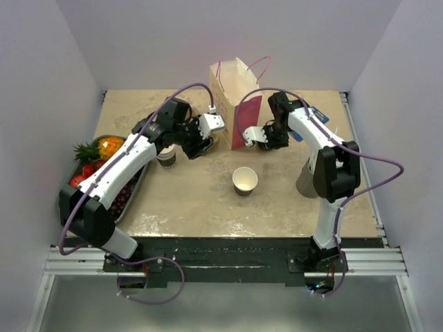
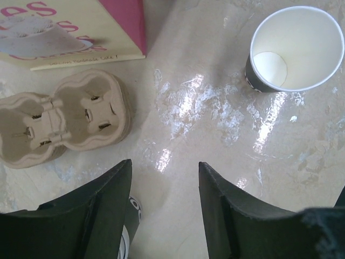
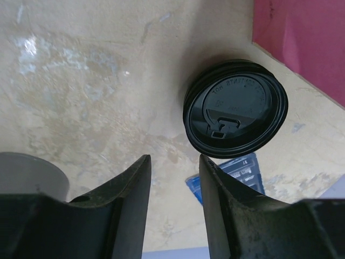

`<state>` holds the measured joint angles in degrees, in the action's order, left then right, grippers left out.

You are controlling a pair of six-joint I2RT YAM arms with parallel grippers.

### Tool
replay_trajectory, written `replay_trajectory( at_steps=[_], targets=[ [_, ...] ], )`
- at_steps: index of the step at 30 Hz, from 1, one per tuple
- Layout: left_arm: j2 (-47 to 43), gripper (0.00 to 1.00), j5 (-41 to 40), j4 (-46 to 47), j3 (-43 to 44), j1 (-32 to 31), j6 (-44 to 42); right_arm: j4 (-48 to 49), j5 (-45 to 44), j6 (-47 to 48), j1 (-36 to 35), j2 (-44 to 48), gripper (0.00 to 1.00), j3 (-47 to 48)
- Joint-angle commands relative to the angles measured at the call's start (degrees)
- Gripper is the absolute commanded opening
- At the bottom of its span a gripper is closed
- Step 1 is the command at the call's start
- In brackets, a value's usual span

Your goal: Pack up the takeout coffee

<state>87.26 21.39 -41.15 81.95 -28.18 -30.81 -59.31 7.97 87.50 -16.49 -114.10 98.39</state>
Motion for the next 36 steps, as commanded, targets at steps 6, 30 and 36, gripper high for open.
replay_trajectory(
  at_steps=[6,30,36],
  targets=[
    [-3.06,0.57,0.15,2.30,-1.44,1.47,0.84,2.35,-4.54,11.02,-0.12,-1.99,0.37,-0.04],
    [-1.66,0.57,-0.38,2.56,-0.74,2.26,1.19,8.16,-7.88,12.95,-0.74,-5.16,0.20,-3.73],
    [-1.75,0.57,-0.64,2.56,-0.92,2.34,1.10,7.89,-9.28,13.22,-0.74,-5.60,0.19,-3.56]
  ],
)
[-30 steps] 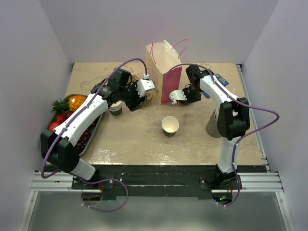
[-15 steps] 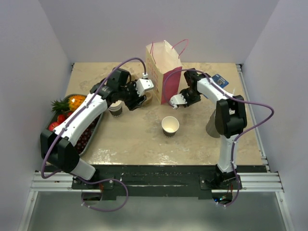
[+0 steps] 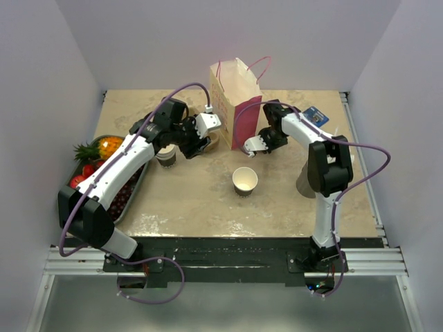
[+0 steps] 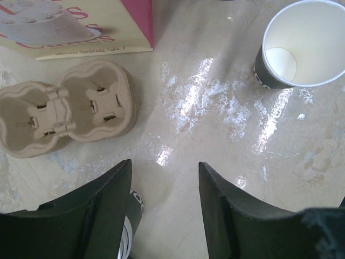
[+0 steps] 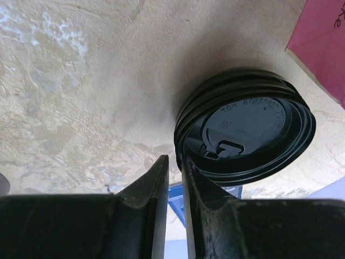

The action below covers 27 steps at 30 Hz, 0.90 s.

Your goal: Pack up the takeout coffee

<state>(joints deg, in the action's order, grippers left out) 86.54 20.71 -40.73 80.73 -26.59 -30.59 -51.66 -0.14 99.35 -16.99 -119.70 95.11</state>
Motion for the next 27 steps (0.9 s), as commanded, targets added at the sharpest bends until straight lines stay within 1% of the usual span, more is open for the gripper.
replay_trajectory(
  at_steps=[1,2,6,17,23,27],
  targets=[
    [-1.11,0.57,0.03,2.06,0.22,0.75,0.88,0.24,-1.35,1.46,-0.32,-0.01,0.19,-0.36],
    [-0.94,0.57,0.03,2.15,0.31,0.75,0.88,0.24,-1.35,1.46,-0.32,-0.01,0.18,-0.45],
    [-0.67,0.57,0.03,2.15,0.66,0.75,0.88,0.33,-1.79,1.28,-0.32,-0.36,0.10,-0.37],
    [-0.59,0.57,-0.14,2.06,0.92,0.84,0.62,1.39,-1.62,0.76,-0.32,-0.27,0.10,-1.16],
    [-0.50,0.57,0.03,2.15,0.92,0.84,0.62,0.24,-0.12,-0.21,-0.32,0.08,0.00,-0.19],
    [-0.50,0.57,0.21,2.15,1.01,0.75,0.44,-0.72,-0.12,-1.17,-0.32,1.48,0.00,0.34]
  ],
)
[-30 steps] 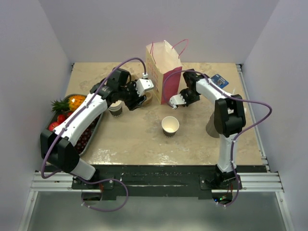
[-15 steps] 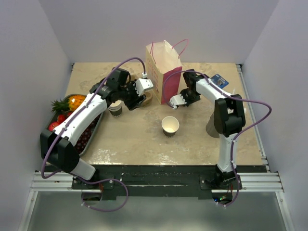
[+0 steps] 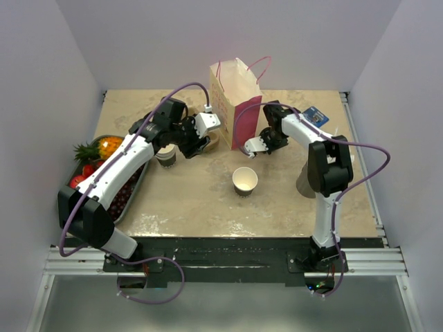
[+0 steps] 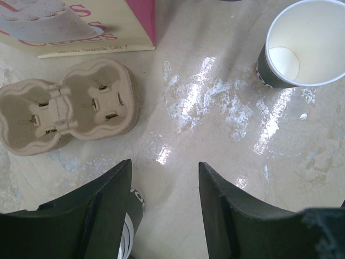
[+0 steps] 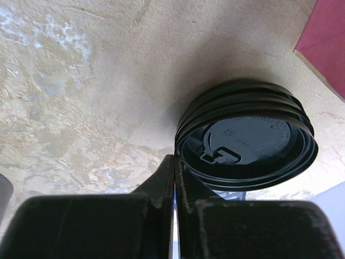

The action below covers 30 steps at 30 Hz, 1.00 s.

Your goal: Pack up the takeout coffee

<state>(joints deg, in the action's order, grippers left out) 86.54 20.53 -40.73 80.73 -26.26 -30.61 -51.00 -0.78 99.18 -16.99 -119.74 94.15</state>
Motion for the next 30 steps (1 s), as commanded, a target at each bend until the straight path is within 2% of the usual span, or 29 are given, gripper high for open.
replay_trajectory(
  at_steps=[1,20,30],
  targets=[
    [-0.50,0.57,0.38,2.15,1.01,0.51,0.38,-1.81,0.60,-1.26,-0.32,1.88,0.00,1.47],
    [-0.50,0.57,1.79,2.41,0.57,0.51,-0.24,-6.12,4.73,-7.94,-0.41,8.47,0.00,4.81],
    [-3.66,0.57,6.18,3.11,-4.78,0.42,-7.26,-12.53,11.49,-15.40,-0.67,12.25,0.00,9.72]
  ],
)
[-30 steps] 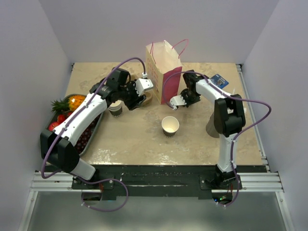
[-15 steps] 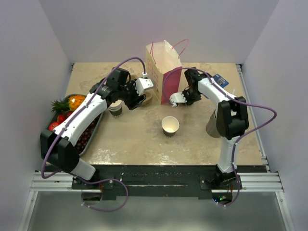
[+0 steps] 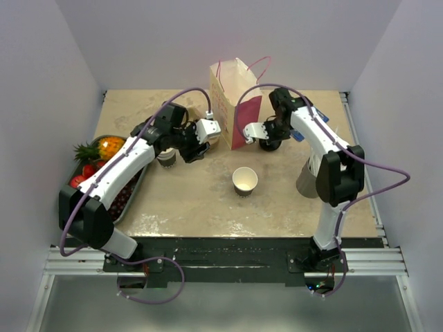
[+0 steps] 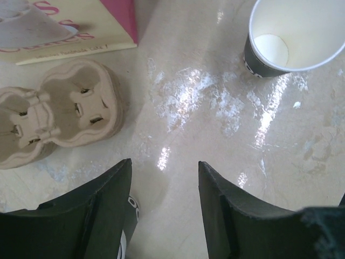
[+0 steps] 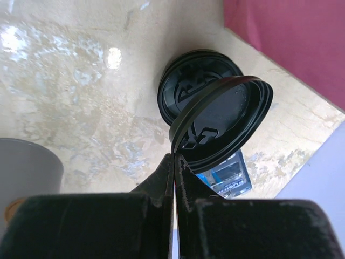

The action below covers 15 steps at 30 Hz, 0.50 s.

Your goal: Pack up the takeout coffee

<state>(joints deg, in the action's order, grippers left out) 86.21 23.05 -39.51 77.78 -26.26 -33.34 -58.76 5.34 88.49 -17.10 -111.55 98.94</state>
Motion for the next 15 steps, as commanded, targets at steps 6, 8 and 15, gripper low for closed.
replay_trajectory(
  at_steps=[6,8,15],
  targets=[
    [-11.32,0.56,7.09,9.87,-9.38,0.07,-9.10,-15.32,16.51,-13.32,-1.18,5.46,0.00,13.20],
    [-14.39,0.56,8.50,14.01,-11.24,-0.45,-10.68,-18.05,19.34,-15.70,-1.44,6.08,0.00,14.26],
    [-17.92,0.59,6.66,22.71,-16.78,-6.16,-21.23,-19.81,30.42,-27.65,-2.32,9.77,0.00,14.01]
  ],
)
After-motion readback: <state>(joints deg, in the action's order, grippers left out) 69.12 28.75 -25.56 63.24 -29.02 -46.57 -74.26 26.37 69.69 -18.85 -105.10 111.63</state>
